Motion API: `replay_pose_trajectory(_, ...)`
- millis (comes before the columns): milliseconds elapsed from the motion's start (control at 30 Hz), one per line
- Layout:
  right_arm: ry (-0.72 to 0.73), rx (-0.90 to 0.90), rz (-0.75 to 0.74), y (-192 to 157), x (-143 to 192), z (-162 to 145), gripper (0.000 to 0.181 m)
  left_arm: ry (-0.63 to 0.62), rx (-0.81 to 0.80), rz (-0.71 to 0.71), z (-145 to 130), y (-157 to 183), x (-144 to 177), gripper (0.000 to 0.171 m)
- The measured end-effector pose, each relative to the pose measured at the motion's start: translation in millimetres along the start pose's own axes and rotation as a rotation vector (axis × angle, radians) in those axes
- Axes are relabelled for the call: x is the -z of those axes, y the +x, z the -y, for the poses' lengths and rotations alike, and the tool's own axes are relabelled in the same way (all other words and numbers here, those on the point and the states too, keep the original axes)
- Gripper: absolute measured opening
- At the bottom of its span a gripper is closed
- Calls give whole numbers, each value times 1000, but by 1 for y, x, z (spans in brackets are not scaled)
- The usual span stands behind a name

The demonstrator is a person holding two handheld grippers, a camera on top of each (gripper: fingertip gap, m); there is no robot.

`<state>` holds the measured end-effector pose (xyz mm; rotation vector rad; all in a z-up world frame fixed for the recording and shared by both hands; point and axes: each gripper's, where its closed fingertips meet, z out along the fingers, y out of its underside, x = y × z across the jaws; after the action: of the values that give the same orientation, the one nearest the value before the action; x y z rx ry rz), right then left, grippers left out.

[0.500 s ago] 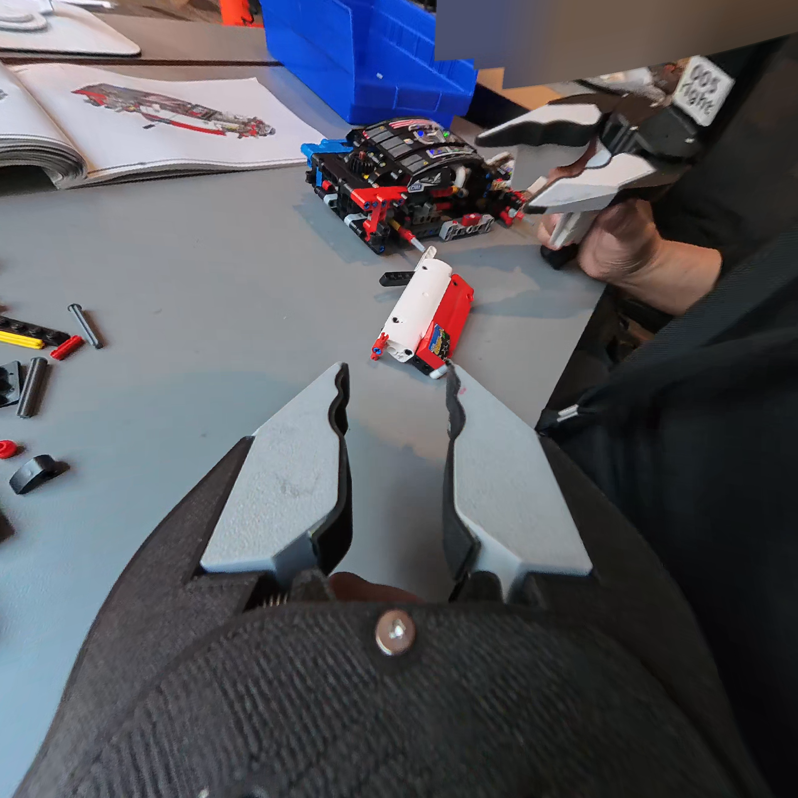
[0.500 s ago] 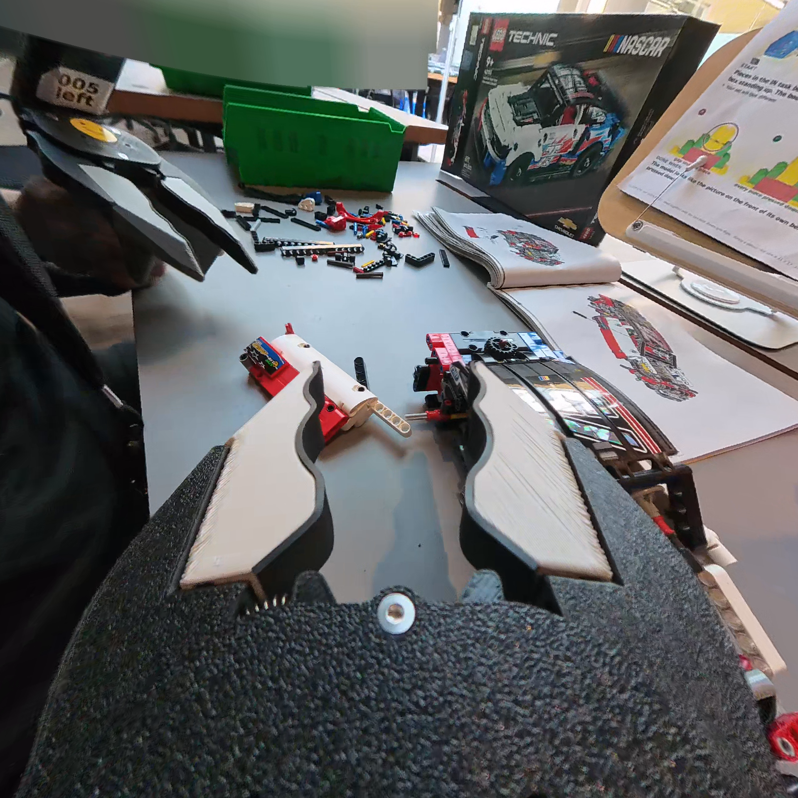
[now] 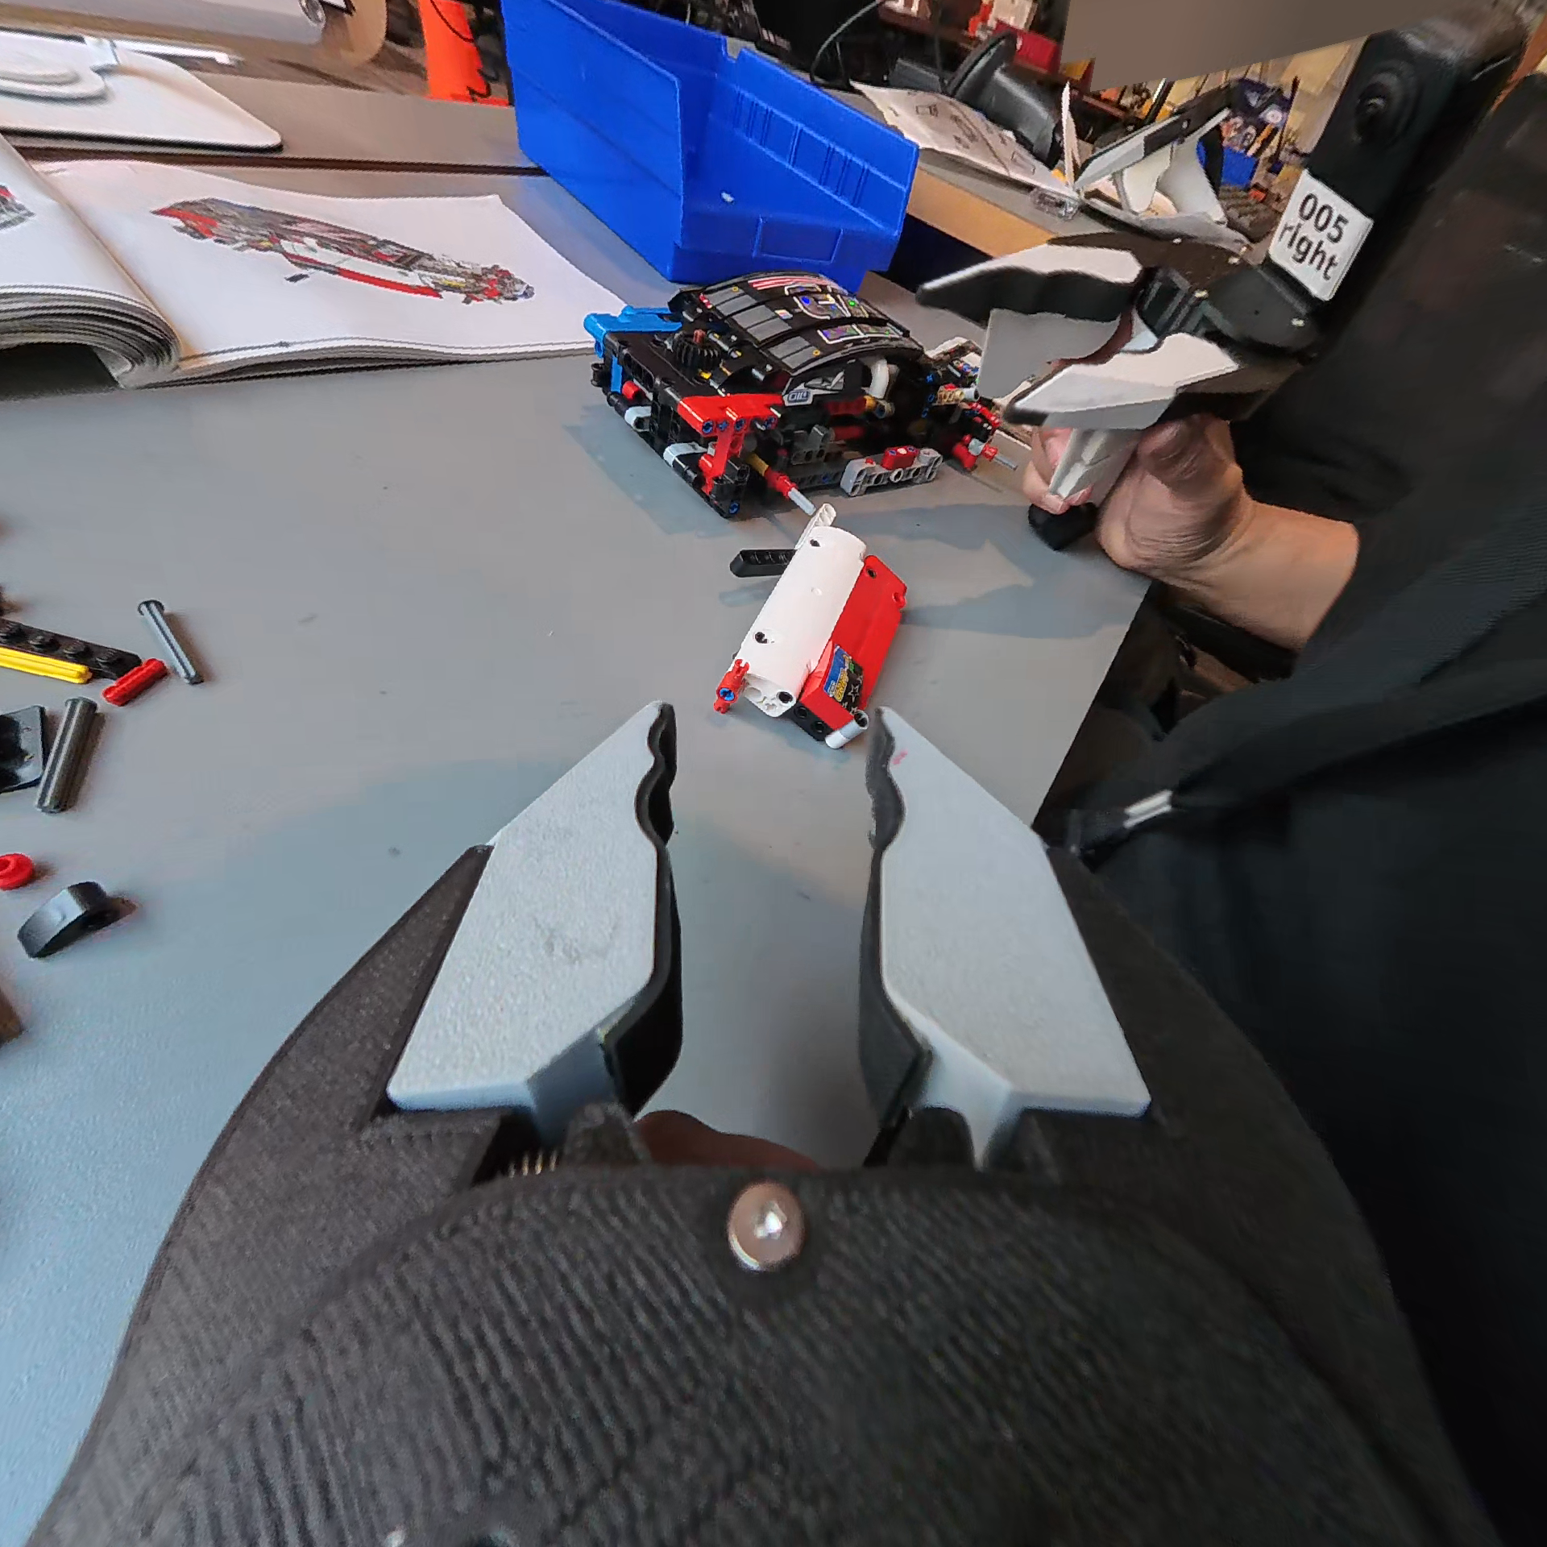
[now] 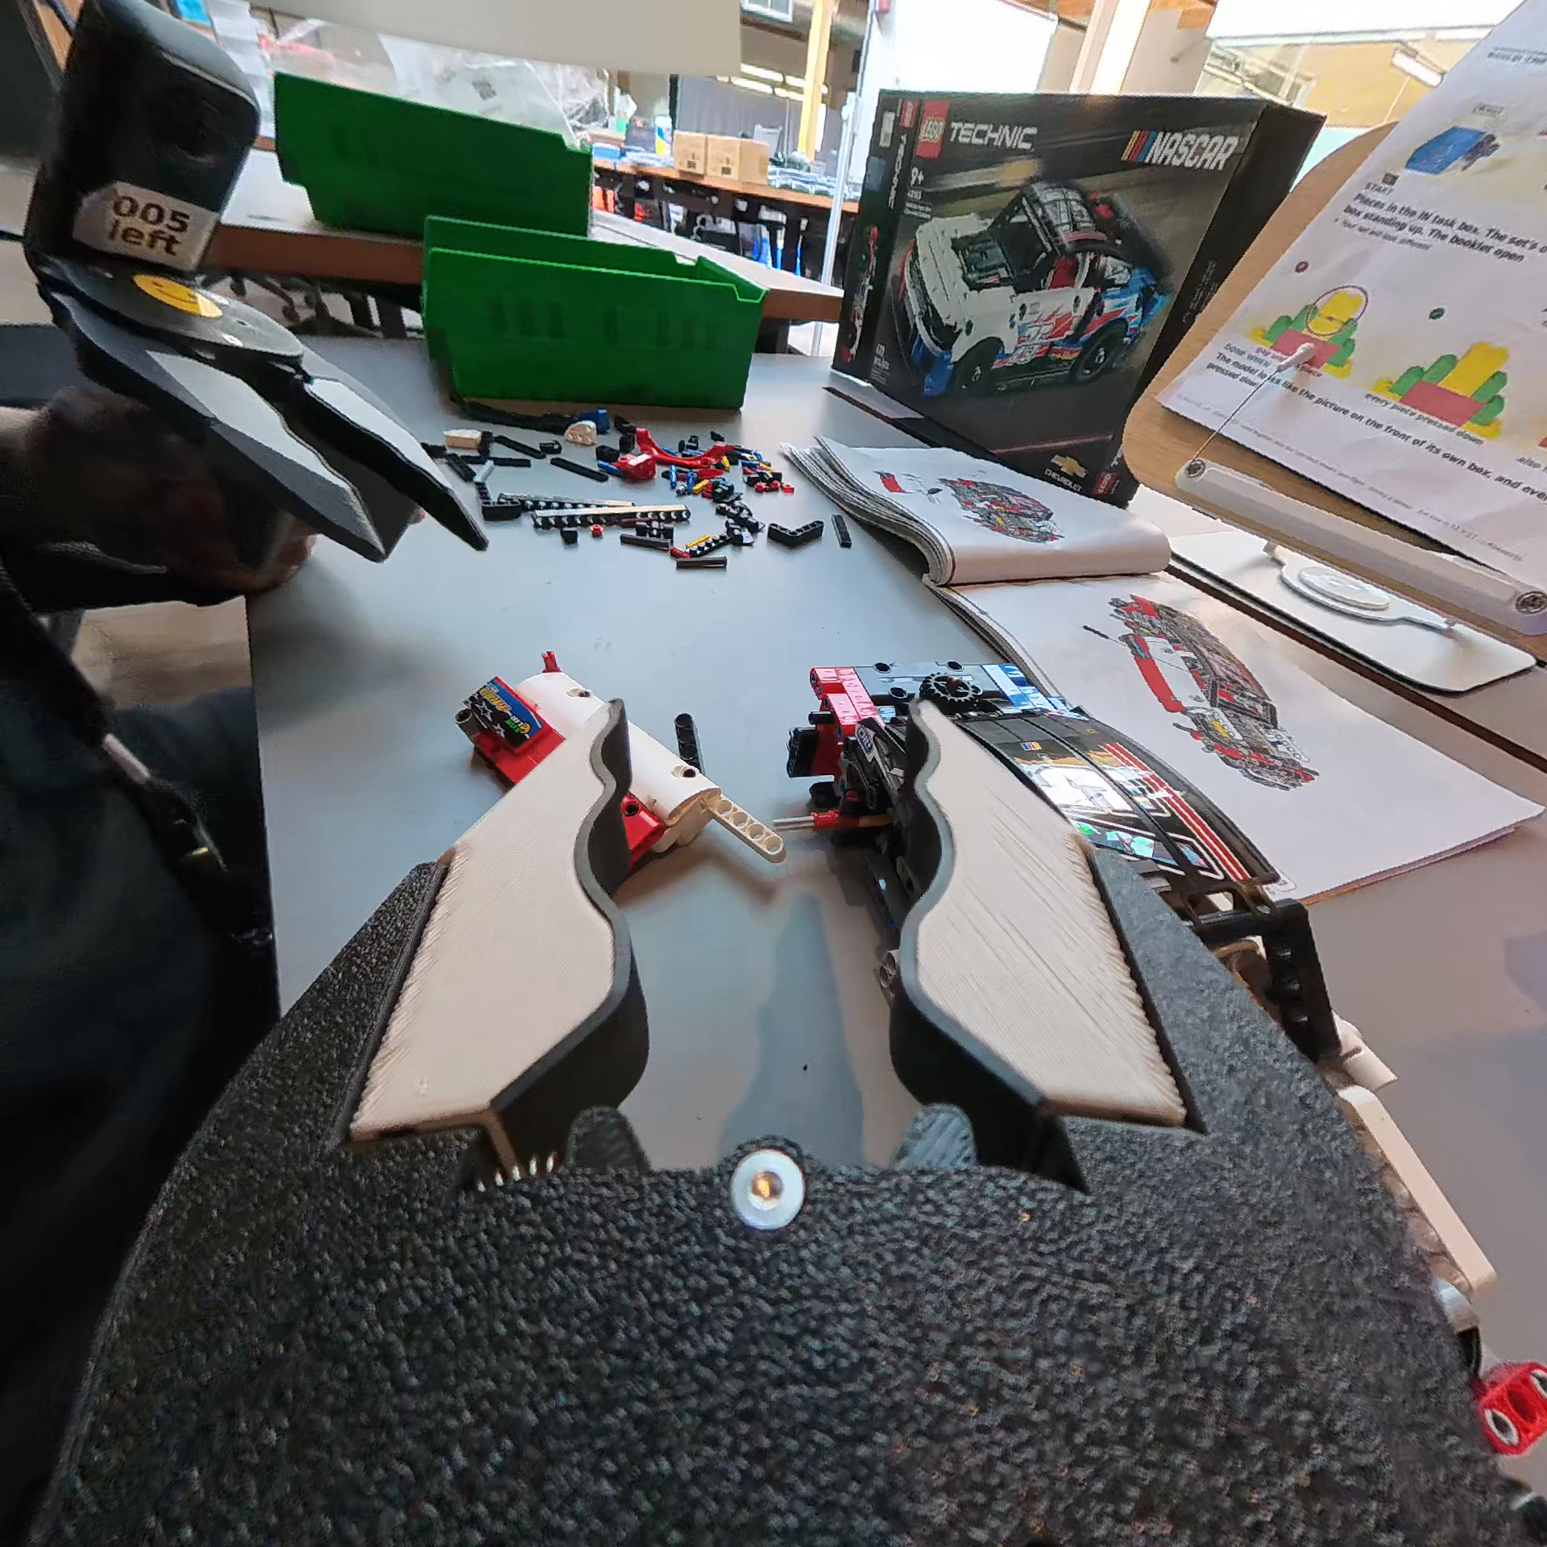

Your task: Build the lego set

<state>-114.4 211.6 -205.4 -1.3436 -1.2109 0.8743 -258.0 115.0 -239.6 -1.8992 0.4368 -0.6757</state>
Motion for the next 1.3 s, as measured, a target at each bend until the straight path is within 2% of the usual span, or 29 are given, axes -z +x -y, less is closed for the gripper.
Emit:
replay_pose_trajectory(200, 25, 9, -9, 0, 2, 4, 63, -42, -8, -3, -5, 2, -4, 42)
replay_pose_trajectory(400, 34, -20, 56, -5, 3, 5, 50, -93, -30, 28, -11, 1, -9, 50)
replay_pose_trajectory(600, -4, 19, 119, -18, 0, 0, 49, -151, -58, 19, -18, 5, -16, 59)
replay_pose_trajectory(700, -75, 18, 184, -28, -4, -10, 49, -183, -70, -18, -19, 14, -24, 68)
replay_pose_trajectory(800, -190, 13, 247, -39, -10, -25, 49, -265, -112, -70, -27, 25, -35, 78)
replay_pose_trajectory(867, -264, 30, 237, -40, -16, -36, 46, -299, -207, -51, -26, 25, -40, 80)
replay_pose_trajectory(933, -288, 46, 237, -42, -18, -39, 37, -295, -347, 16, -16, 15, -42, 77)
replay_pose_trajectory(967, -293, 37, 239, -41, -19, -40, 36, -305, -362, 20, -14, 13, -44, 77)
replay_pose_trajectory(1067, -335, -22, 270, -41, -22, -45, 53, -360, -359, -11, -20, 11, -54, 82)
replay_pose_trajectory(1200, -394, 0, 306, -44, -29, -53, 65, -438, -440, -32, -35, 12, -67, 84)
replay_pose_trajectory(1300, -420, 42, 308, -47, -36, -57, 67, -432, -473, -38, -35, 16, -75, 60)
